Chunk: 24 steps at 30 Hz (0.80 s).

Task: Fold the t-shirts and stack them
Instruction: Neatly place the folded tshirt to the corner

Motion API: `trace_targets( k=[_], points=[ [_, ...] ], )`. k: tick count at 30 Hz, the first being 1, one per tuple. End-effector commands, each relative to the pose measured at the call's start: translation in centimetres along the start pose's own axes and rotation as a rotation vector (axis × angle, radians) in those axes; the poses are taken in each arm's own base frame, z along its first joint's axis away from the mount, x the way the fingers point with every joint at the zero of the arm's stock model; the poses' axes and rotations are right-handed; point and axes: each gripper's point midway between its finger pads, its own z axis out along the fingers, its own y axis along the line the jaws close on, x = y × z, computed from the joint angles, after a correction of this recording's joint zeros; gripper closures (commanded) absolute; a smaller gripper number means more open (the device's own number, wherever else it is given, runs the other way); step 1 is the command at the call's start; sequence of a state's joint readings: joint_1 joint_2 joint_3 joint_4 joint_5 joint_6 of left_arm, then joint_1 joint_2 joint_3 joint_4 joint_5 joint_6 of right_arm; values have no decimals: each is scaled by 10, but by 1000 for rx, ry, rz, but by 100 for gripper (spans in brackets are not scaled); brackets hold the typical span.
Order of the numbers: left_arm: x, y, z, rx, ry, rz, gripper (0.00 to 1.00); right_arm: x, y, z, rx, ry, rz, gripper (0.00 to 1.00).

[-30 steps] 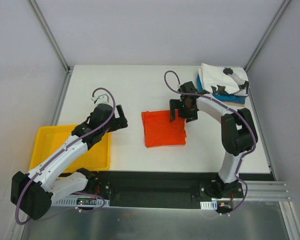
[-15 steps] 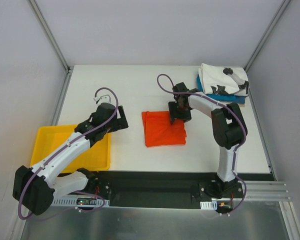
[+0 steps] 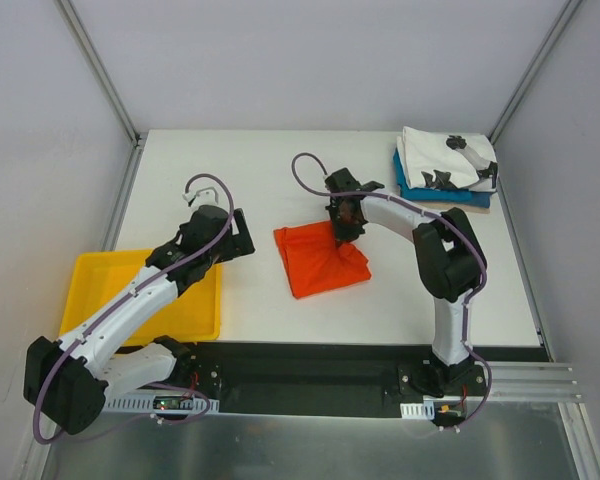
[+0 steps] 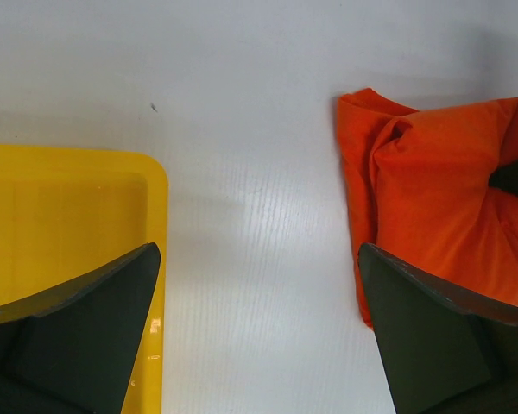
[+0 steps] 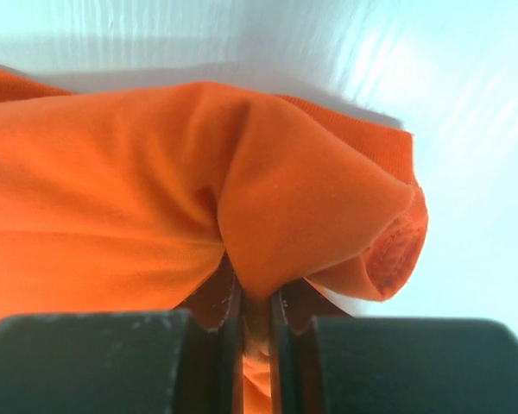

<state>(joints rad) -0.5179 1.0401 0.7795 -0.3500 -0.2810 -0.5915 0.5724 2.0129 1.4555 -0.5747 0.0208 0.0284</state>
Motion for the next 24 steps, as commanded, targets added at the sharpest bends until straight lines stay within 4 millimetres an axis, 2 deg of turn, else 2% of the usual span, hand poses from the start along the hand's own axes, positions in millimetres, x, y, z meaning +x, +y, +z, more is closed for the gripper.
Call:
trace_targets(
  k=[1,5,8,9,12,14,15,19,24],
  points=[
    [-21,5,-14,-22,-95,-6,1,-54,-29,-37,157,-238,-73,99],
    [-24,15,-19,-53,-131,-2,1,-89,-52,-71,303,-350,-143,99],
    [-25,20,-22,-63,-149,-3,1,-107,-69,-91,430,-409,-179,99],
    [-25,22,-22,-69,-152,-1,1,-116,-80,-102,493,-431,-187,99],
    [-27,27,-24,-84,-172,-5,1,-136,-95,-121,554,-471,-187,99],
    [-27,27,-25,-85,-176,-3,1,-145,-100,-125,575,-476,-205,99],
    [-26,29,-25,-90,-175,-2,1,-156,-104,-137,604,-504,-196,99],
    [-26,32,-24,-104,-182,4,1,-177,-121,-153,700,-533,-231,99],
    [-25,30,-20,-111,-165,11,1,-195,-135,-168,722,-565,-250,99]
  ],
)
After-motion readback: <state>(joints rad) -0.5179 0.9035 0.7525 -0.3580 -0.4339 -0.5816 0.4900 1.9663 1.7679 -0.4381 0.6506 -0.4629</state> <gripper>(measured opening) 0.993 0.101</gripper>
